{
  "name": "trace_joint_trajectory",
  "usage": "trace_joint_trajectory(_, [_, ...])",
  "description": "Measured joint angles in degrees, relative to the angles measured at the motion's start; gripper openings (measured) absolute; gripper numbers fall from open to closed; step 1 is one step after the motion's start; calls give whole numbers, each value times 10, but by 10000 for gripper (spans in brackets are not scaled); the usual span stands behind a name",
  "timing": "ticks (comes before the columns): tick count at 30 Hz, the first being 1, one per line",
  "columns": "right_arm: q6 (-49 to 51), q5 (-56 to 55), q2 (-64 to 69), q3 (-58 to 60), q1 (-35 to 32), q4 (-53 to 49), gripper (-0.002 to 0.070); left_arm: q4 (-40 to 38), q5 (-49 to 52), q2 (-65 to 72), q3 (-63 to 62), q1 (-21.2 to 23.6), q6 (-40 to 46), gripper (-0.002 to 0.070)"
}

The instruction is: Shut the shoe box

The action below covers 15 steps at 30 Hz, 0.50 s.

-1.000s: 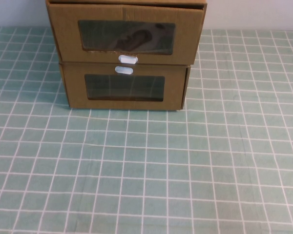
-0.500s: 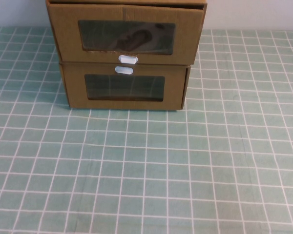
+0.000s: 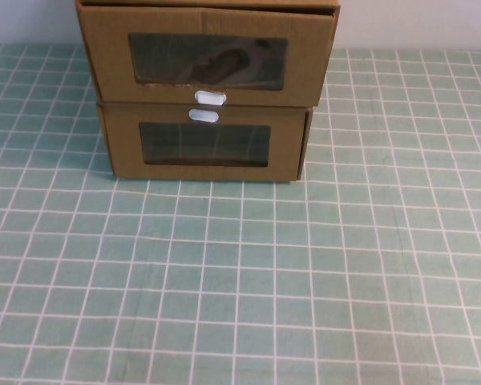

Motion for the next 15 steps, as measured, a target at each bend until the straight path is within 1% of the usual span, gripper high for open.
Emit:
trace_joint_trajectory(2, [1, 3, 0, 0, 0, 14, -14, 0, 0, 0, 0, 0, 0, -5])
trace_joint_trajectory(8, [1, 3, -26, 5, -6, 115, -14, 0, 0, 0, 0, 0, 0, -5])
trace_joint_trajectory(12, [1, -30, -62, 48, -49, 165, -14, 0, 0, 0, 0, 0, 0, -5])
trace_joint_trajectory(15, [-20, -71, -97, 94, -93, 208, -14, 0, 0, 0, 0, 0, -1, -5])
